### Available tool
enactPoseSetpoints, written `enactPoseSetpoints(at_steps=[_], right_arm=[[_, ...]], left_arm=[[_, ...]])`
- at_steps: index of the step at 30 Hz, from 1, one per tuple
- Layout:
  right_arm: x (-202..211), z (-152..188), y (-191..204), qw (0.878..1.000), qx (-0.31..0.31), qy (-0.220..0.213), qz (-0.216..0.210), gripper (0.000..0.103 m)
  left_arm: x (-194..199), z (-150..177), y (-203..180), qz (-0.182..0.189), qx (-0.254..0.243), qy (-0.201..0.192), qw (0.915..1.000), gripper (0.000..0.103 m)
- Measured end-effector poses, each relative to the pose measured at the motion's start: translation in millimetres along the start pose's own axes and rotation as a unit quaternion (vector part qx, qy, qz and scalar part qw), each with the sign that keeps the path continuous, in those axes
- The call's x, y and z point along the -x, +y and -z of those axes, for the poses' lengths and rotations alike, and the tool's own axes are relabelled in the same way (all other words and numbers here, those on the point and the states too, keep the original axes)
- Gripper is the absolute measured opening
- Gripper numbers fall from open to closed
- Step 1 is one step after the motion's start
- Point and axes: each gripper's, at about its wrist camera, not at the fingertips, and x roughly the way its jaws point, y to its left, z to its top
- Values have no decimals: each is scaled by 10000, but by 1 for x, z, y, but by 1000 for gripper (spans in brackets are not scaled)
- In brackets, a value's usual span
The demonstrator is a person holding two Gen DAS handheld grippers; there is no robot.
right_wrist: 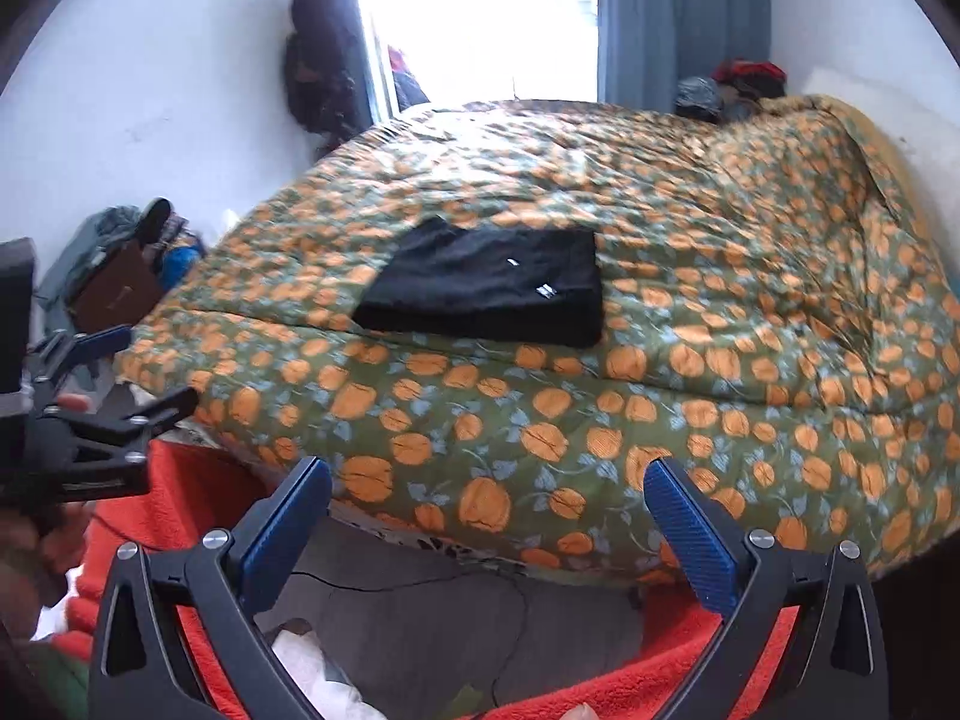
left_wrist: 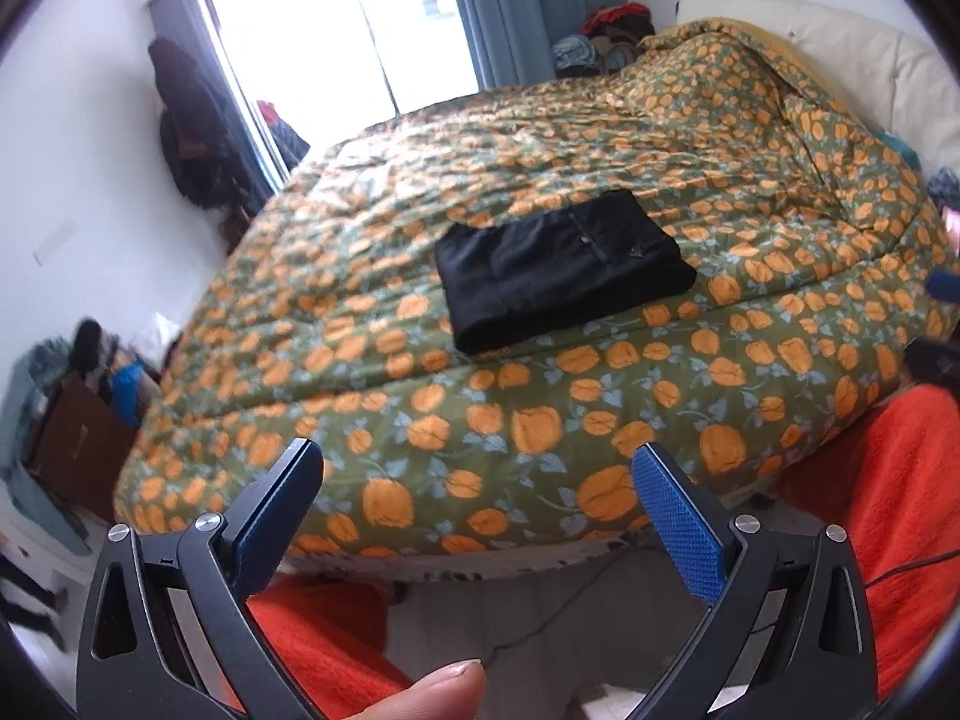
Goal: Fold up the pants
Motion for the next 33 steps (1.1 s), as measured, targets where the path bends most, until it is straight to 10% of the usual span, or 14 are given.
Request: enactPoseSetpoints(at_steps=[8,19,33], right_arm=[[22,-12,-6,9978,-221,-609,-153,103],[-6,-5,-9,9987,-360,189,298,103],[-13,-4,4,9978,-304,366,470,103]], left_arm=[[17,-1,4,-147,245,-227,9993,103],[3,9,-8,481,282,572,9968,103],[-12,15,-3,256,380,953,9944,102]])
